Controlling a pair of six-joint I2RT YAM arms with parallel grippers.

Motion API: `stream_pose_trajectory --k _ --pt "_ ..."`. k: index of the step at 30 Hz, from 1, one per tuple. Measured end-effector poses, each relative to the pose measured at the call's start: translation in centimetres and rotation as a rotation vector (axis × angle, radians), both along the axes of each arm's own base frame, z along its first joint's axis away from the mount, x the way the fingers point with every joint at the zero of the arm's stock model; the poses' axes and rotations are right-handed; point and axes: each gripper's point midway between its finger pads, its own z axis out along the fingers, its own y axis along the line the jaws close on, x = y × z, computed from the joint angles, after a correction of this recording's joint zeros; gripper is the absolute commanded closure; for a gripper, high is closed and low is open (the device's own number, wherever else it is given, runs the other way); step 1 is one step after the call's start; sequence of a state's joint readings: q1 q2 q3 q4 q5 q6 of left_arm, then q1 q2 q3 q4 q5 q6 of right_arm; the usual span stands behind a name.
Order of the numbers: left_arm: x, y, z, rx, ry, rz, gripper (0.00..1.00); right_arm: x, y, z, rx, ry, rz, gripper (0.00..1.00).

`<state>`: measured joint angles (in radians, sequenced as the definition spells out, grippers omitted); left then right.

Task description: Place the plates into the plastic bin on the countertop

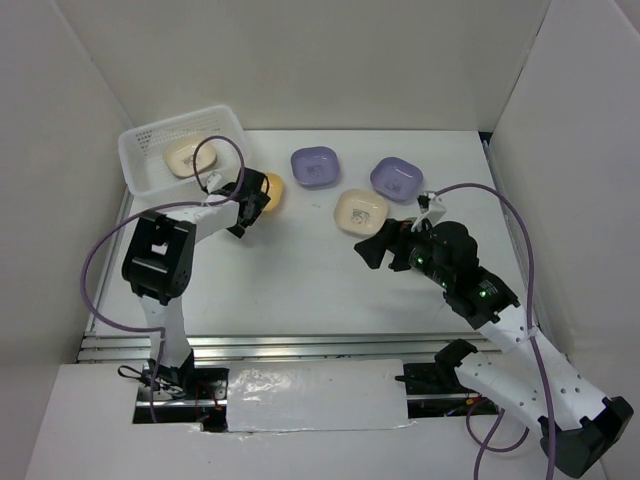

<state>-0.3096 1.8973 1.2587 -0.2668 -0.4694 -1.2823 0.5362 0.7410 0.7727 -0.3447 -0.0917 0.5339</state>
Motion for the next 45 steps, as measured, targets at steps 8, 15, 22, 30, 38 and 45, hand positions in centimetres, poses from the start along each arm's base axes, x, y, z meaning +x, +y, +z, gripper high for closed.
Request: stream_pose_trajectory --k 8,15,22,30,38,45 --pt "3.2 -0.9 -0.3 -0.006 -0.049 0.047 0.10 -0.4 -0.2 -1.7 -0.026 0.032 0.005 0.00" --pt "1.6 -0.4 -2.4 -0.021 -0.010 0.081 0.74 -0.5 -0.2 -1.7 -0.026 0.032 0.008 0.00" --pt "1.2 -0.4 -1.7 -0.059 -0.024 0.074 1.00 -1.1 -0.5 -0.8 -0.008 0.004 0.010 0.00" --pt "-5.9 -2.2 10.2 0.050 -0.132 -0.210 0.97 -1.4 -1.0 -0.2 0.002 -0.015 -0.002 0.00" --pt "7.0 8.4 30.3 0.170 -0.499 -0.320 1.00 -1.5 -0.8 -0.4 0.004 -0.004 0.008 0.00" --pt "13.3 19.7 20.6 0.166 -0.331 -0.317 1.00 -1.1 -0.5 -1.5 -0.021 0.033 0.013 0.00"
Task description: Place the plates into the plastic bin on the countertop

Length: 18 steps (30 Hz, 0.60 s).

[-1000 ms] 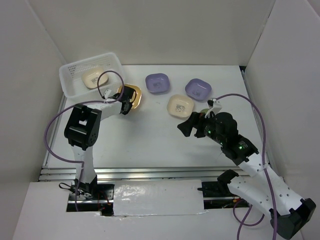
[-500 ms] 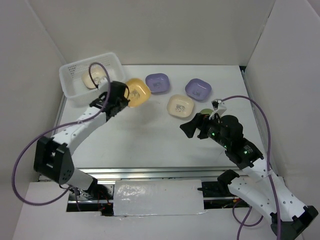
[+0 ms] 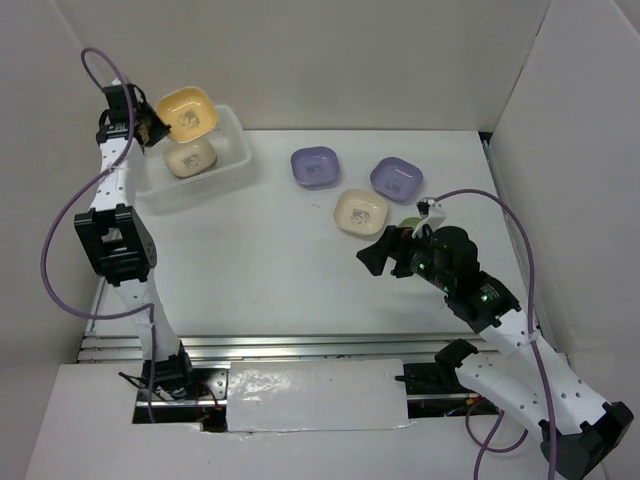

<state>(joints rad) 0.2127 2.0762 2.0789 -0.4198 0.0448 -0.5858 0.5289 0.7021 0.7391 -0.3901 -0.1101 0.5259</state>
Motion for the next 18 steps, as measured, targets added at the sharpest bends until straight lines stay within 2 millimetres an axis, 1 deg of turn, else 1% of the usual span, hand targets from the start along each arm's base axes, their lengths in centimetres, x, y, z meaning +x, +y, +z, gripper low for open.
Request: stream_pose_trajectory --k 2,3,4,5,6,7,8,9,15,17,18 --pt "-0.2 2.6 -3.8 -0.019 0.072 0.025 1.00 0.1 0.0 -0.2 -0.004 0.004 -0.001 0.00" --pt "-0.3 3.9 -5.0 -0.023 0.092 0.039 1.00 0.1 0.0 -0.2 -0.006 0.005 0.000 0.00" --pt "-0.3 5.0 -6.1 -0.019 0.111 0.052 0.95 0.1 0.0 -0.3 -0.008 0.007 0.000 0.00" --pt "-0.2 5.9 -7.0 -0.017 0.129 0.062 0.75 0.1 0.0 -0.4 -0.011 0.009 0.000 0.00" --pt "-0.1 6.4 -7.5 -0.010 0.136 0.066 0.66 0.1 0.0 -0.4 -0.014 0.010 0.001 0.00" --pt "0.1 6.7 -7.8 -0.010 0.137 0.067 0.49 0.1 0.0 -0.5 -0.017 0.012 0.001 0.00" --pt "0.3 6.8 -8.0 -0.010 0.138 0.066 0.15 0.2 0.0 -0.6 -0.020 0.015 0.002 0.00" --pt "0.5 6.7 -8.0 -0.011 0.137 0.060 0.01 0.2 0.0 -0.8 -0.023 0.019 0.002 0.00" --pt "1.4 4.2 -7.1 -0.039 0.093 -0.004 0.01 0.4 0.2 -1.2 -0.031 0.035 0.005 0.00" --pt "0.6 2.6 -6.9 -0.038 0.096 -0.025 0.01 0.4 0.2 -1.2 -0.030 0.034 0.004 0.00" --pt "0.0 1.2 -6.4 -0.034 0.100 -0.038 0.01 0.4 0.1 -1.1 -0.029 0.033 0.002 0.00"
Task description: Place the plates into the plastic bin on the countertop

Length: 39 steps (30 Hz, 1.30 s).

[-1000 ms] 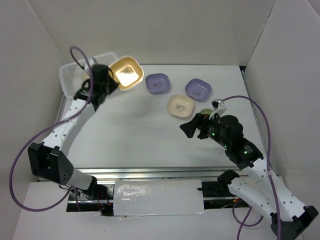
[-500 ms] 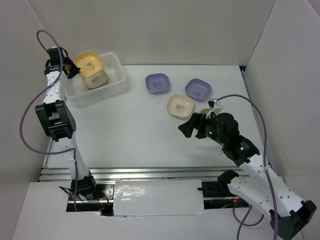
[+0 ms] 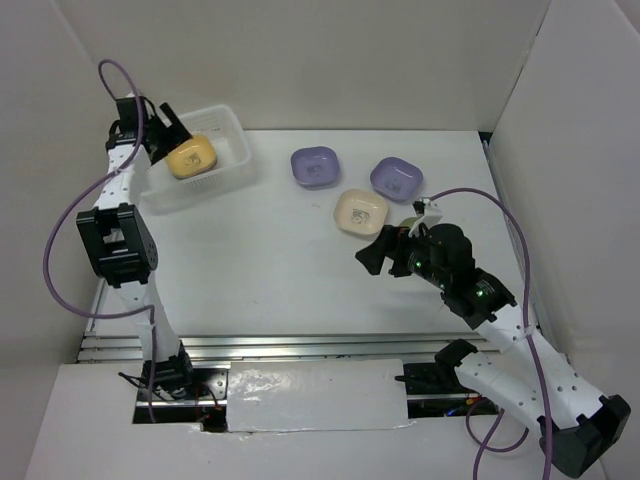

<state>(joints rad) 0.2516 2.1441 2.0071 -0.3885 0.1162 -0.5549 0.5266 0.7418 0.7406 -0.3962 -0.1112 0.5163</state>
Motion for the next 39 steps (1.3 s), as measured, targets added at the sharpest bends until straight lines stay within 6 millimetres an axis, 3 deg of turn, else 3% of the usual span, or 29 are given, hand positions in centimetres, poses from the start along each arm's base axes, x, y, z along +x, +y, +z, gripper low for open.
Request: stream_pose_trajectory --k 3,7,8,9,10,11,13,15,18,20,23,26,28,29,31,32,35,39 --pt "-2.4 -6.0 2.9 0.036 -0.024 -0.059 0.01 0.0 -0.1 0.2 0.006 -0.002 -0.013 0.00" --pt "-6.9 -21.6 9.6 0.068 -0.184 -0.303 0.01 -0.1 -1.0 1.7 0.035 -0.040 -0.057 0.00" --pt "-8.4 -26.4 10.6 0.061 -0.223 -0.391 0.01 -0.2 -1.4 2.3 0.045 -0.053 -0.081 0.00" --pt "-9.3 -29.2 11.4 0.052 -0.256 -0.447 0.01 -0.2 -1.8 2.8 0.052 -0.065 -0.103 0.00" --pt "-11.2 -34.3 11.5 0.038 -0.274 -0.551 0.01 -0.2 -2.4 3.5 0.063 -0.076 -0.138 0.00" --pt "-12.4 -37.6 11.1 0.030 -0.278 -0.618 0.01 -0.3 -3.1 4.1 0.073 -0.088 -0.173 0.00" --pt "-13.8 -42.3 9.1 0.032 -0.257 -0.706 0.01 -0.7 -4.2 5.2 0.094 -0.109 -0.229 0.00" --pt "-14.1 -45.4 5.4 0.064 -0.200 -0.756 0.01 -1.3 -5.3 6.0 0.118 -0.131 -0.269 0.00" --pt "-13.9 -47.0 -1.3 0.127 -0.081 -0.762 0.01 -2.7 -6.8 7.1 0.154 -0.173 -0.310 0.00" --pt "-13.7 -46.8 -5.6 0.174 -0.002 -0.742 0.01 -3.3 -7.5 7.7 0.173 -0.193 -0.326 0.00" --pt "-13.4 -46.0 -10.5 0.233 0.094 -0.711 0.04 -3.7 -7.9 7.8 0.176 -0.194 -0.335 0.00" --pt "-12.9 -45.5 -13.8 0.267 0.153 -0.691 0.16 -3.8 -7.9 7.4 0.170 -0.181 -0.336 0.00" --pt "-12.6 -45.1 -15.6 0.282 0.185 -0.681 0.37 -3.8 -7.9 7.2 0.166 -0.175 -0.336 0.00" --pt "-12.4 -44.7 -16.0 0.288 0.189 -0.665 0.64 -3.8 -7.9 7.2 0.166 -0.175 -0.336 0.00" --pt "-12.1 -44.4 -16.0 0.286 0.189 -0.648 0.83 -3.9 -7.9 7.2 0.167 -0.175 -0.336 0.00" --pt "-12.0 -44.5 -15.9 0.272 0.183 -0.638 0.97 -3.9 -7.9 7.2 0.167 -0.175 -0.336 0.00" --pt "-12.4 -43.6 -14.5 0.255 0.158 -0.600 1.00 -3.9 -7.9 7.2 0.167 -0.175 -0.335 0.00" --pt "-17.3 -37.7 -11.9 0.322 0.204 -0.517 1.00 -3.9 -7.8 7.3 0.167 -0.175 -0.332 0.00"
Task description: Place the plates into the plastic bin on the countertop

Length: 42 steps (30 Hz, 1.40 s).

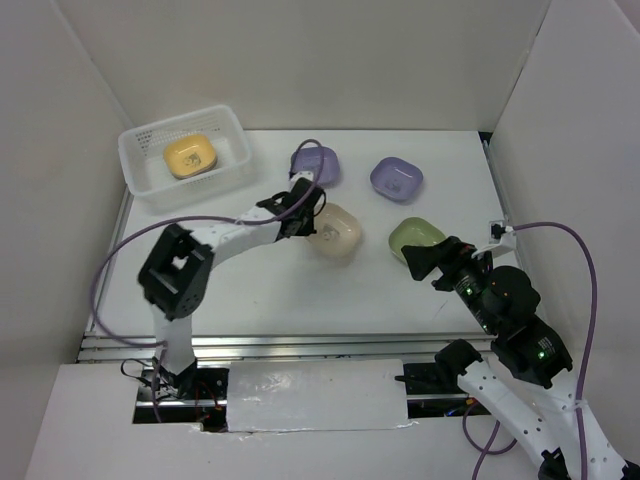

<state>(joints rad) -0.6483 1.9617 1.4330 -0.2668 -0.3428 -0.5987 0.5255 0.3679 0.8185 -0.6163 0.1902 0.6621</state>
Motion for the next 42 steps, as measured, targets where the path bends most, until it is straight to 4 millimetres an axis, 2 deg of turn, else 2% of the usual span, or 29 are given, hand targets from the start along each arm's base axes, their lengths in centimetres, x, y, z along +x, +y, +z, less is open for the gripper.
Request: stream_pose_trajectory --k 2,3,5,6,8,9,11,12,13,14,17,20,21,22,23,24,27,29,33,35,36,38,40,42 --pt "-2.1 3.0 3.0 -0.001 -0.018 0.041 1.00 0.0 0.1 0.0 0.001 0.000 0.003 0.00" --pt "-2.4 4.8 5.5 -0.020 -0.053 0.082 1.00 0.0 0.2 0.0 0.001 0.001 0.007 0.00" --pt "-1.2 8.6 10.5 -0.080 -0.155 0.198 1.00 0.2 0.4 -0.1 0.001 0.003 0.015 0.00" --pt "0.0 11.3 13.3 -0.120 -0.226 0.285 1.00 0.3 0.6 -0.1 0.002 0.004 0.021 0.00" --pt "2.1 17.8 17.7 -0.190 -0.359 0.478 1.00 0.6 1.0 -0.4 -0.002 0.016 0.032 0.00" --pt "3.0 21.2 18.7 -0.211 -0.400 0.565 1.00 0.8 1.3 -0.6 -0.005 0.023 0.038 0.00" --pt "4.4 27.4 19.1 -0.234 -0.445 0.729 1.00 1.1 1.7 -1.1 -0.008 0.034 0.050 0.00" --pt "5.1 30.3 18.0 -0.241 -0.434 0.804 1.00 1.2 1.9 -1.5 -0.011 0.043 0.056 0.00" --pt "5.7 32.2 16.8 -0.249 -0.418 0.856 1.00 1.2 2.1 -1.9 -0.013 0.052 0.066 0.00" --pt "6.7 34.5 14.8 -0.246 -0.387 0.920 1.00 1.3 2.4 -2.2 -0.017 0.063 0.076 0.00" --pt "9.4 37.6 9.2 -0.229 -0.287 0.992 1.00 1.6 3.0 -2.8 -0.034 0.086 0.101 0.00" --pt "12.3 38.7 5.0 -0.231 -0.218 0.998 1.00 1.7 3.3 -3.4 -0.060 0.102 0.120 0.00" --pt "13.0 38.9 4.1 -0.234 -0.204 0.998 0.93 1.7 3.3 -3.5 -0.065 0.104 0.124 0.00" --pt "13.4 39.0 3.5 -0.235 -0.198 0.999 0.80 1.7 3.3 -3.5 -0.070 0.105 0.127 0.00" --pt "13.8 39.2 3.5 -0.239 -0.202 0.998 0.33 1.6 3.3 -3.5 -0.076 0.102 0.130 0.00" --pt "13.8 39.3 3.5 -0.243 -0.204 1.002 0.01 1.6 3.3 -3.4 -0.080 0.100 0.131 0.00" --pt "14.8 39.5 5.8 -0.284 -0.276 1.013 0.01 1.6 3.3 -2.9 -0.083 0.085 0.136 0.00" --pt "14.5 39.5 6.7 -0.283 -0.296 1.017 0.01 1.5 3.3 -2.6 -0.083 0.079 0.142 0.00" --pt "11.6 38.7 9.6 -0.258 -0.331 1.020 0.01 1.5 3.6 -2.5 -0.086 0.078 0.157 0.00" --pt "10.1 37.2 12.7 -0.246 -0.372 1.000 0.01 1.5 3.7 -2.5 -0.083 0.074 0.161 0.00" --pt "9.7 35.9 14.8 -0.246 -0.405 0.966 0.01 1.5 3.7 -2.3 -0.081 0.070 0.161 0.00" --pt "9.0 32.0 19.2 -0.271 -0.483 0.878 0.01 1.5 3.7 -2.2 -0.077 0.063 0.159 0.00" --pt "7.9 26.1 23.0 -0.319 -0.538 0.753 0.01 1.5 3.6 -2.1 -0.074 0.062 0.156 0.00" --pt "6.4 20.0 25.0 -0.371 -0.552 0.611 0.01 1.5 3.6 -2.0 -0.068 0.060 0.153 0.00"
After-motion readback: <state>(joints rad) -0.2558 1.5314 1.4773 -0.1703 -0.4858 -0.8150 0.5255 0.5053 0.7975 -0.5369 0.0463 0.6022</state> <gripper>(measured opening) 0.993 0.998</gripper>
